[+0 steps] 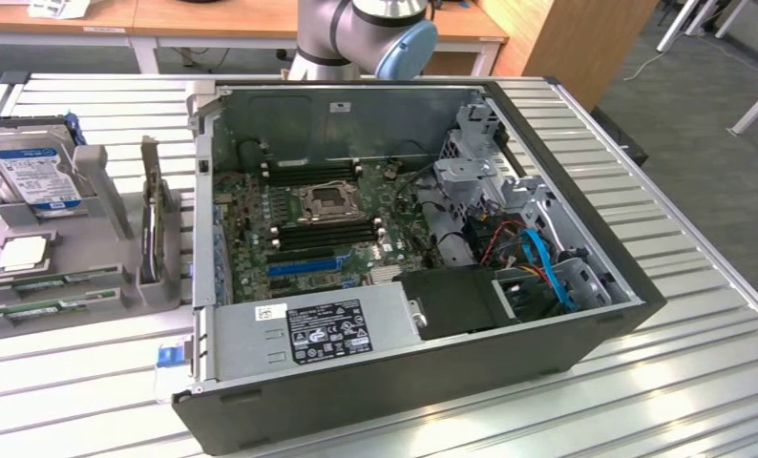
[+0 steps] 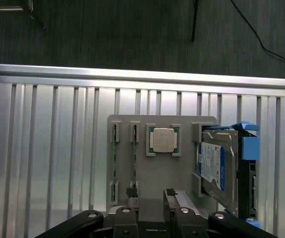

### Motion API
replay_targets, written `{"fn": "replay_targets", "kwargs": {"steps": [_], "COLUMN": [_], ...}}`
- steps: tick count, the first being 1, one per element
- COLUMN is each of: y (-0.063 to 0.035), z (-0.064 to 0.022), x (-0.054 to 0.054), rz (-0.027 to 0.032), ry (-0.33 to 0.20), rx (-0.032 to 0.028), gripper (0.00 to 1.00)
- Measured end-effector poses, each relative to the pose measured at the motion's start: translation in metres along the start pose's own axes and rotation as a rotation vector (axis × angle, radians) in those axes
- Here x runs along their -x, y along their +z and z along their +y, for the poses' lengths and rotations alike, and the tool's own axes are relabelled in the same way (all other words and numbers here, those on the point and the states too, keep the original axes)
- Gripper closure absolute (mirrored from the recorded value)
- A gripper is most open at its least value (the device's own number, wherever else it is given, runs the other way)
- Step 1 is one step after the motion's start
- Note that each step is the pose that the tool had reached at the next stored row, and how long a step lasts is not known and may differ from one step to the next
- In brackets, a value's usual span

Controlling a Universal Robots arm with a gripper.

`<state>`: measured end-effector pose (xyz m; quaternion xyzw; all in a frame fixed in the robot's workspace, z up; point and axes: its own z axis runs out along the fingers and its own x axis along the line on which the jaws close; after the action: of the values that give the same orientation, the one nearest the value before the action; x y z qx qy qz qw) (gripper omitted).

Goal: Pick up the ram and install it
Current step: 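Pick up the ram and move it above insertion slot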

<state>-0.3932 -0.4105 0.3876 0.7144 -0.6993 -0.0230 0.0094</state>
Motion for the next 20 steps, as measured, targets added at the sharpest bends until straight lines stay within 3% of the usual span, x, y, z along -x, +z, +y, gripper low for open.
{"fn": "replay_targets", "kwargs": {"steps": [20], "y": [0.0145], "z": [-0.0007], "x": [0.0], "rz": [-0.0001], "ry": [0.0], "rx": [-0.0001], "gripper": [0.67]}}
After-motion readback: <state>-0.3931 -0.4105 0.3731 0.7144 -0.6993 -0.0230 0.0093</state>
